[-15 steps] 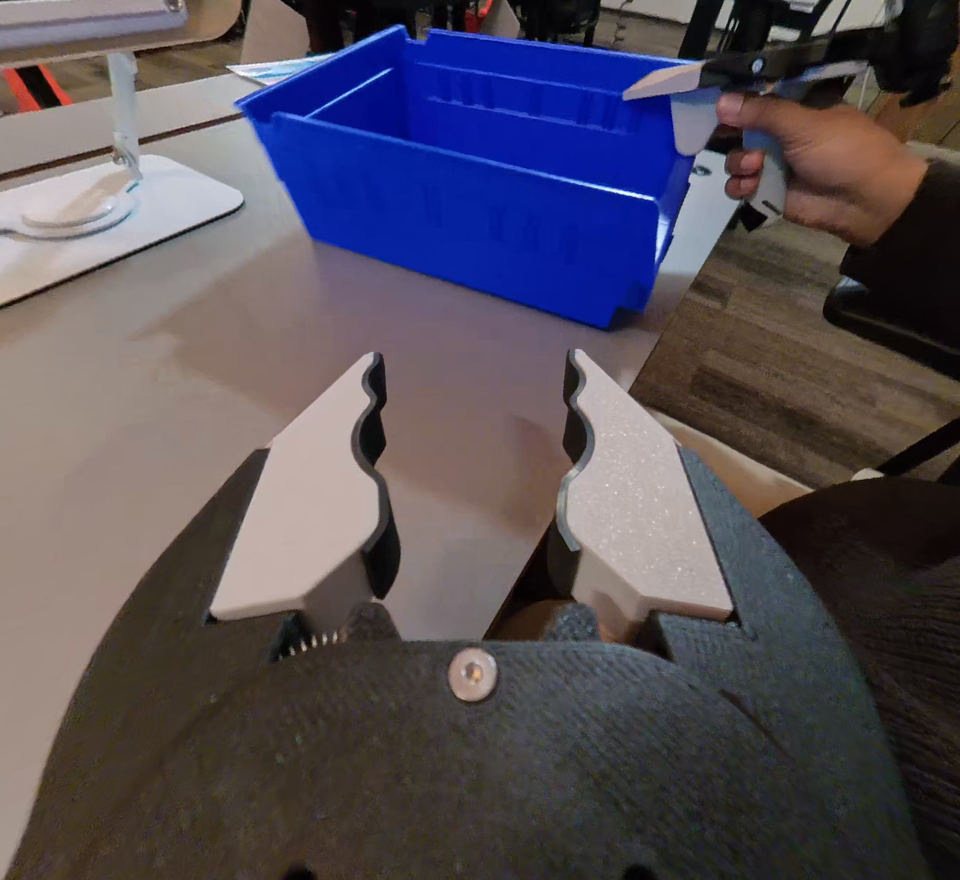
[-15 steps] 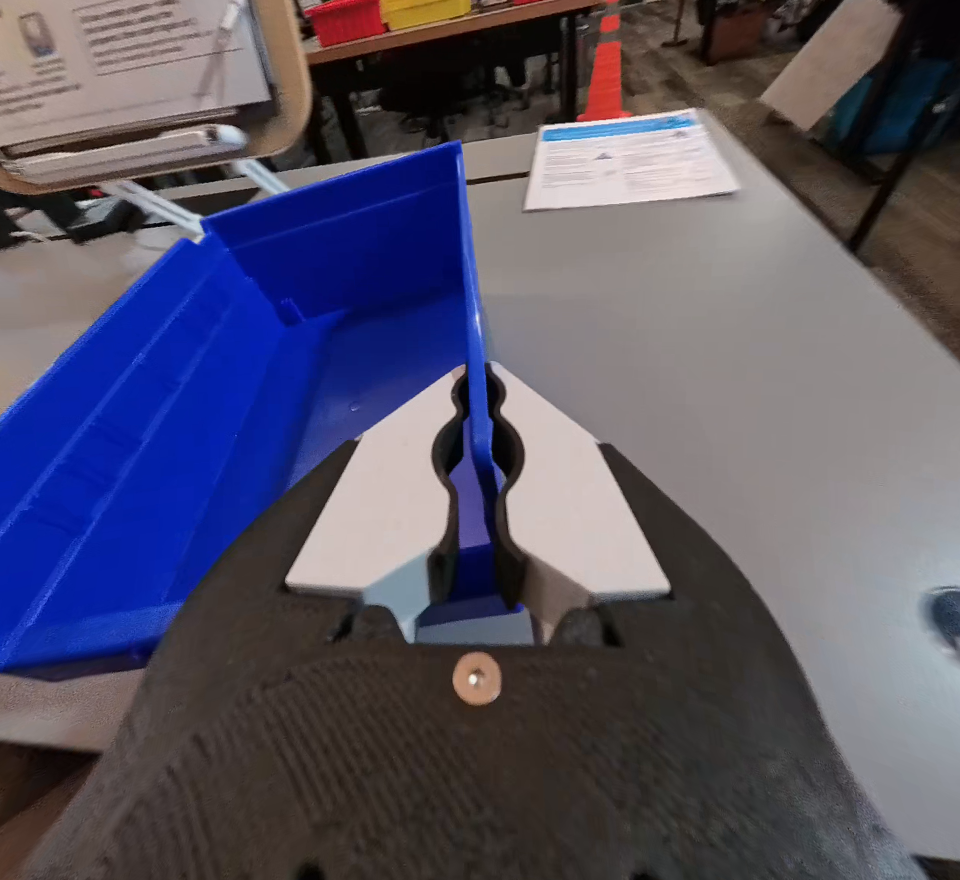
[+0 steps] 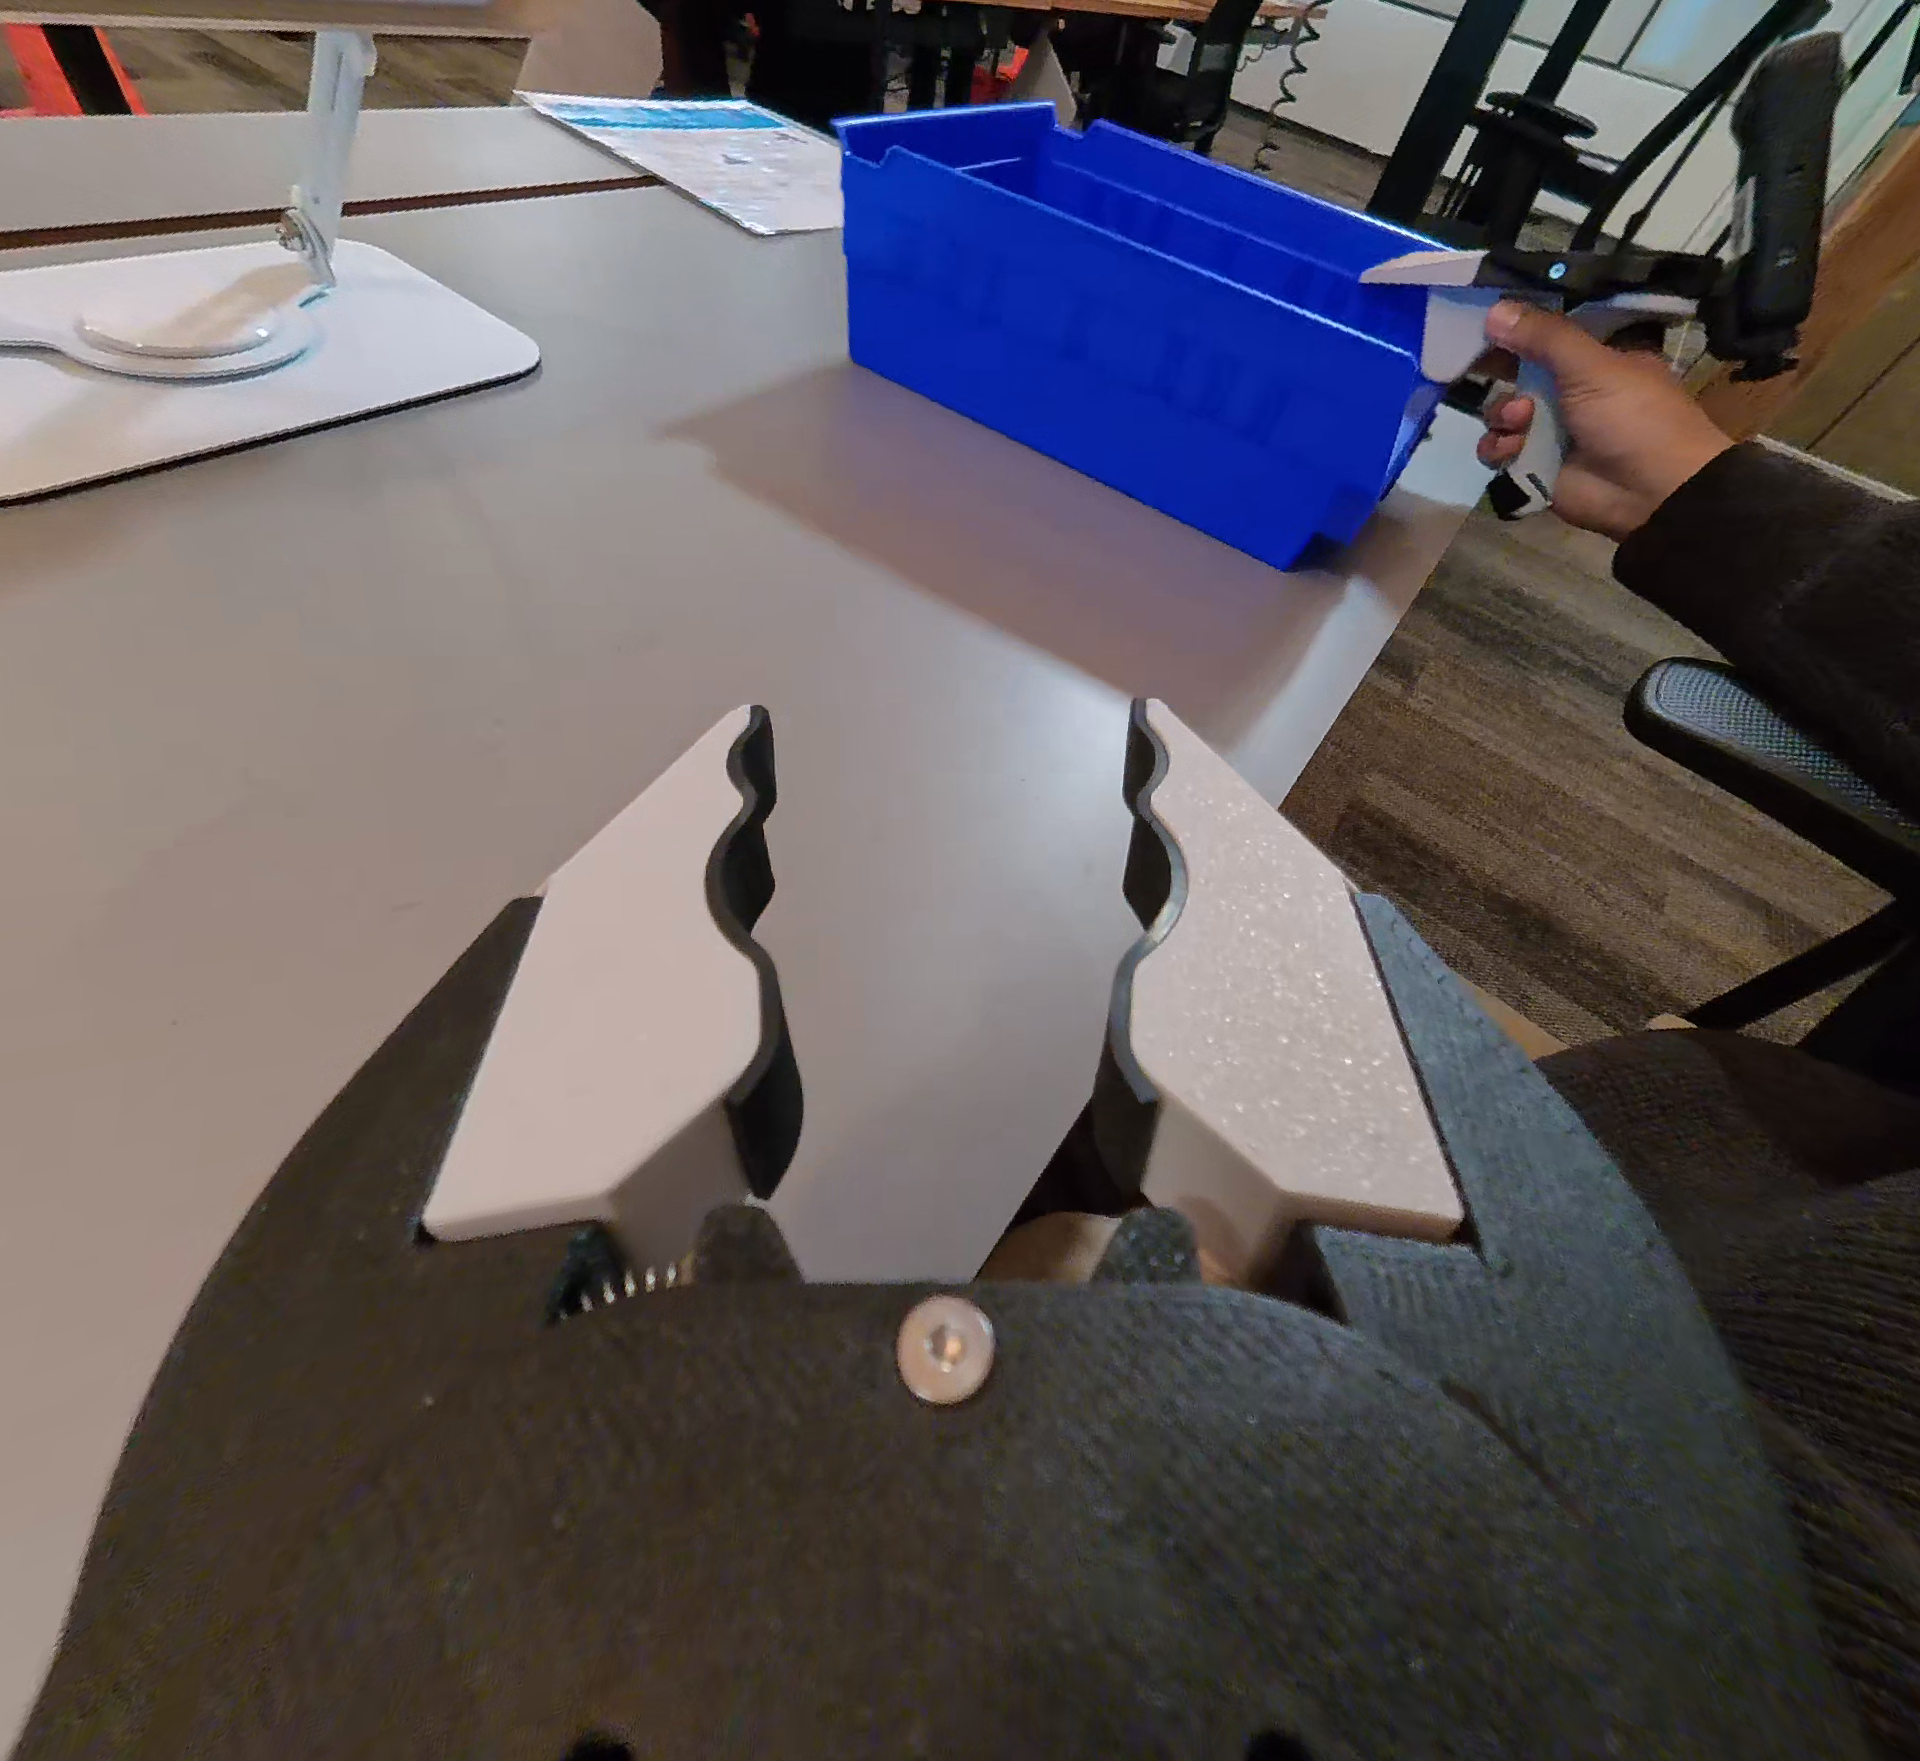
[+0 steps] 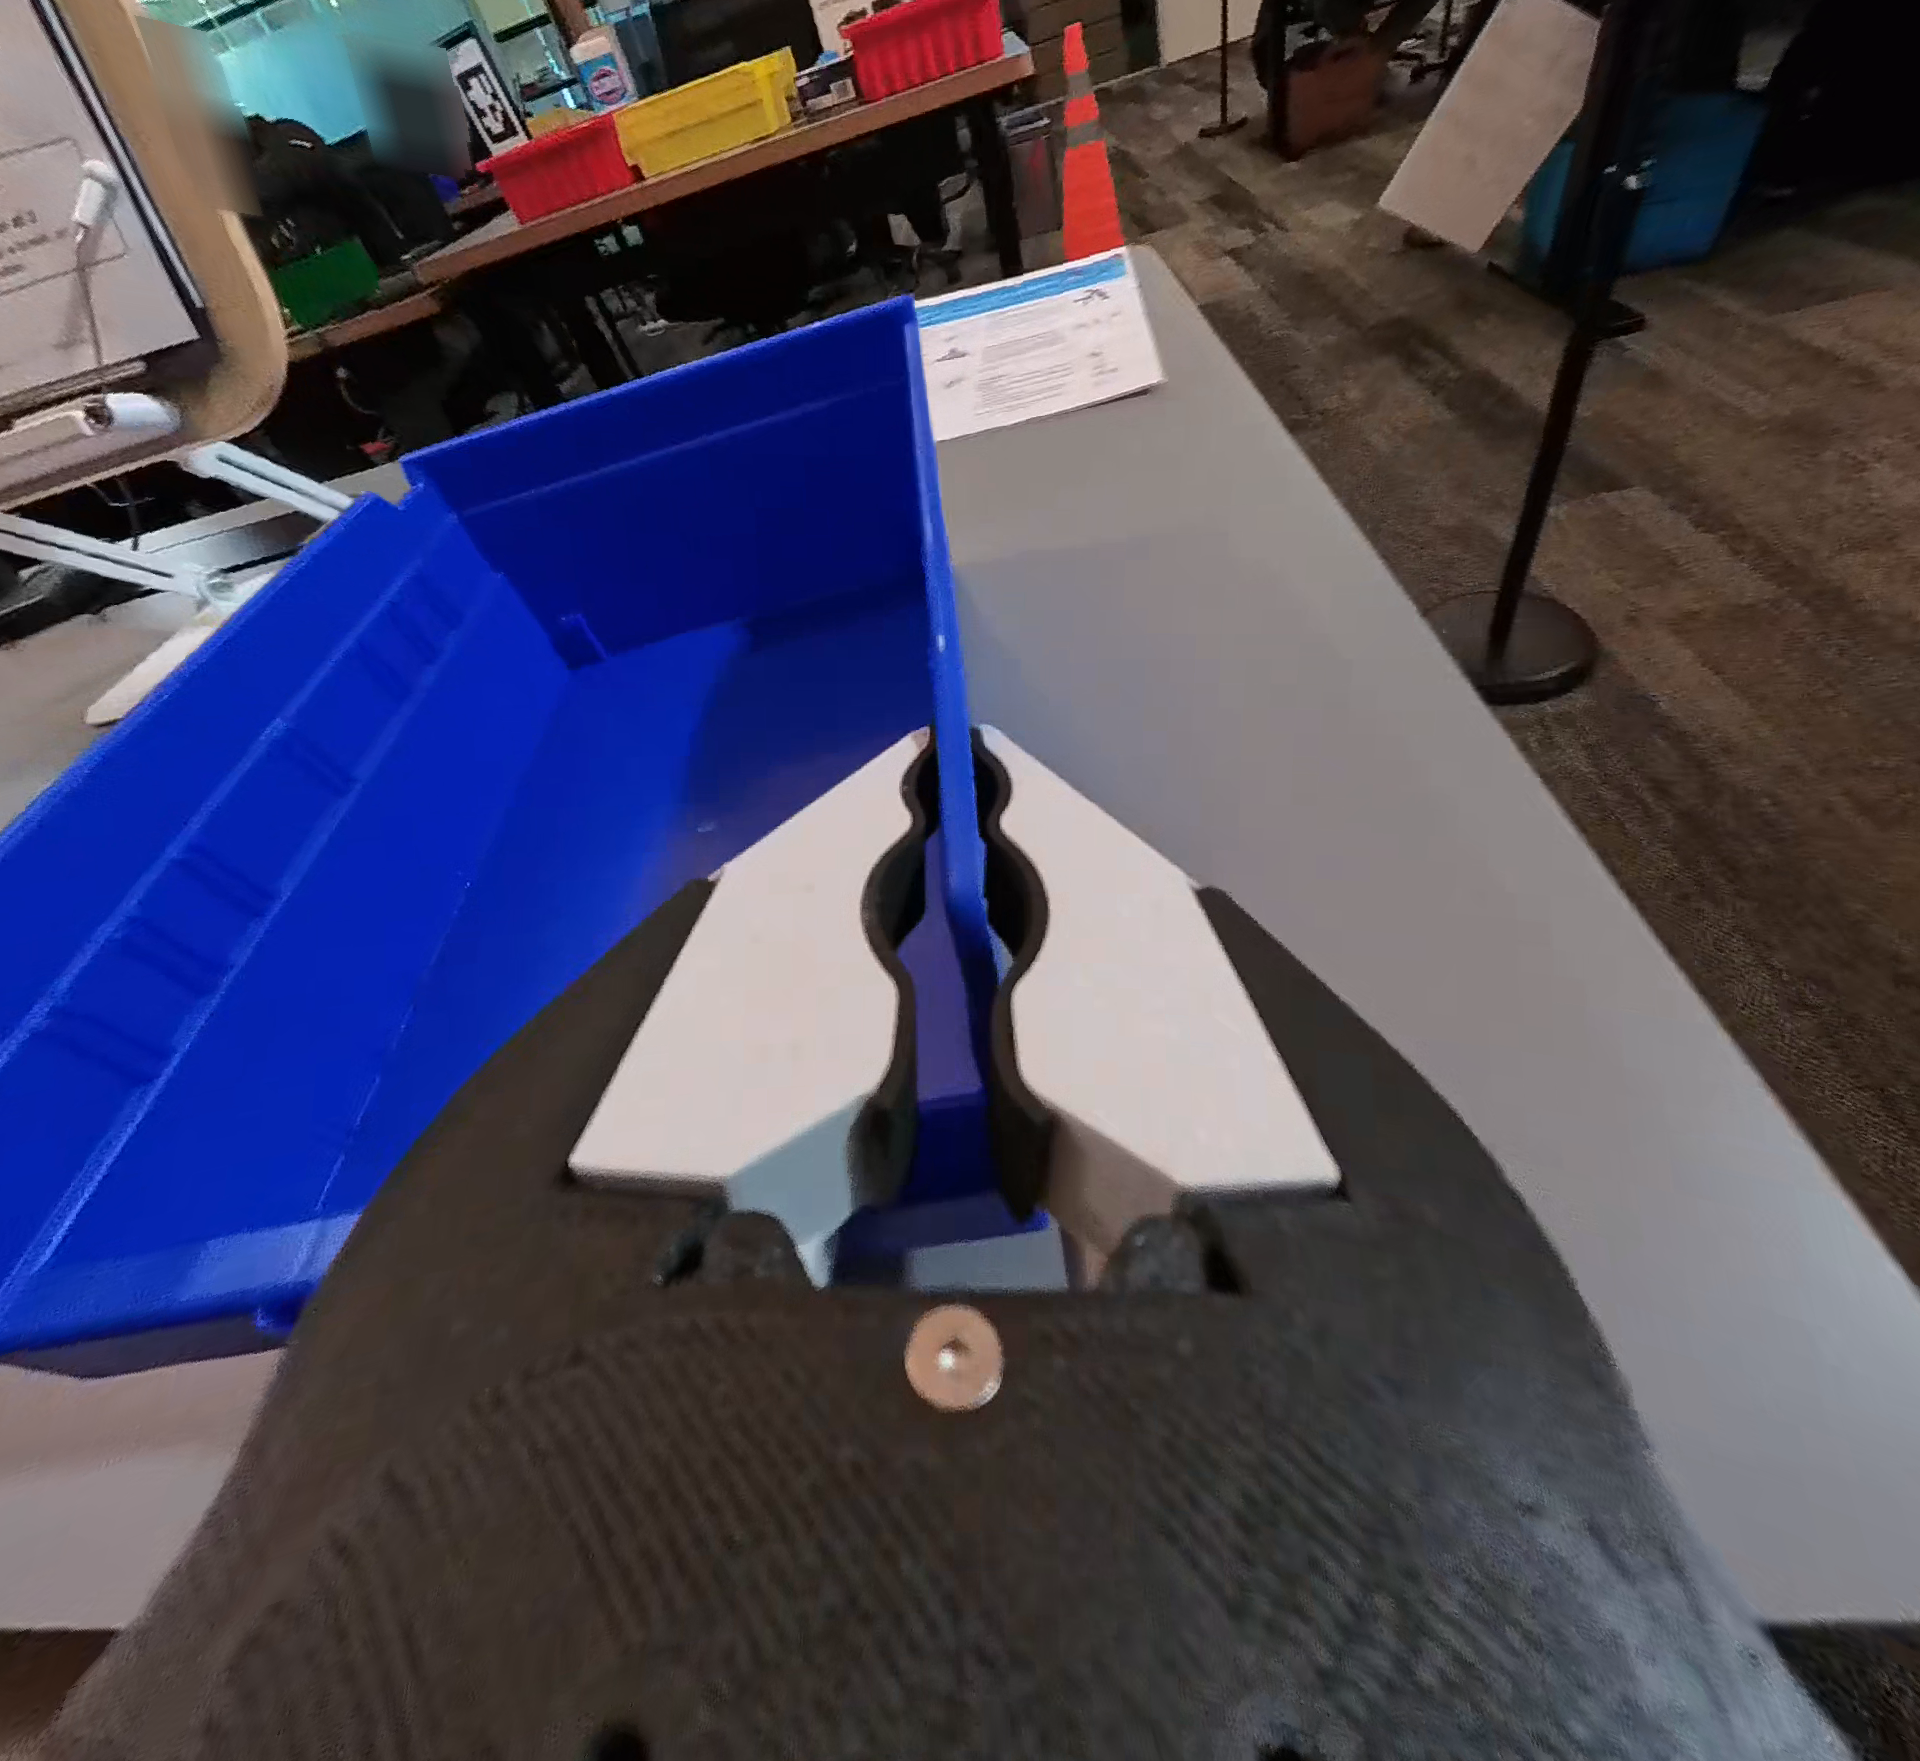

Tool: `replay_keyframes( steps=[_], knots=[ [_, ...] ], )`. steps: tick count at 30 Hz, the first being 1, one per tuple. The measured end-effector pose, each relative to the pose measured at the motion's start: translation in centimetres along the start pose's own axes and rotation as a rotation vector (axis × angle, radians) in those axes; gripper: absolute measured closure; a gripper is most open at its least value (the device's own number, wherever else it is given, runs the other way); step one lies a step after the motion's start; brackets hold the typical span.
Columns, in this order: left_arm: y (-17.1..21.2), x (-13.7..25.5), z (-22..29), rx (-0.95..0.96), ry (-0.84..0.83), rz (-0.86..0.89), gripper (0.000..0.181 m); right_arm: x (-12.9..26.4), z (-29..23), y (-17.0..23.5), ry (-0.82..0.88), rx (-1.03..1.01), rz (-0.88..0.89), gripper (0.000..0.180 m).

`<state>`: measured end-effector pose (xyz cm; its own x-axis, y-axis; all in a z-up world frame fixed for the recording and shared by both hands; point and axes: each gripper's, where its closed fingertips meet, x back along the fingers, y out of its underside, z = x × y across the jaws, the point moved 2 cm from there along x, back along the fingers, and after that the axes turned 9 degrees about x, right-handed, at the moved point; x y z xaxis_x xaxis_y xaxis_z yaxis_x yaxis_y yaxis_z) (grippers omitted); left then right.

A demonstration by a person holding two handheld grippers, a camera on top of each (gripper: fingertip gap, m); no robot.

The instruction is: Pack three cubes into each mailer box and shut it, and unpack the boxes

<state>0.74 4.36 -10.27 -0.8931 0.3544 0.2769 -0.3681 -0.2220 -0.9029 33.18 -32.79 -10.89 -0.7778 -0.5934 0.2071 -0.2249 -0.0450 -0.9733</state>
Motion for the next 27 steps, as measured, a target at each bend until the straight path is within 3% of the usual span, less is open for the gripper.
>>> replay_keyframes(
  steps=[22,24,27],
  knots=[
    [0.5,-0.2,-0.4,-0.013,-0.014,-0.023,0.113,0.9,2.8,-0.3,0.138,0.019,0.018,0.177],
    [0.5,-0.2,-0.5,-0.013,-0.013,-0.023,0.113,0.9,2.9,-0.3,0.164,0.035,0.012,0.173],
    [0.4,-0.1,-0.6,-0.009,-0.015,-0.020,0.113,1.7,3.8,-0.7,0.266,0.102,-0.025,0.144]
  ],
)
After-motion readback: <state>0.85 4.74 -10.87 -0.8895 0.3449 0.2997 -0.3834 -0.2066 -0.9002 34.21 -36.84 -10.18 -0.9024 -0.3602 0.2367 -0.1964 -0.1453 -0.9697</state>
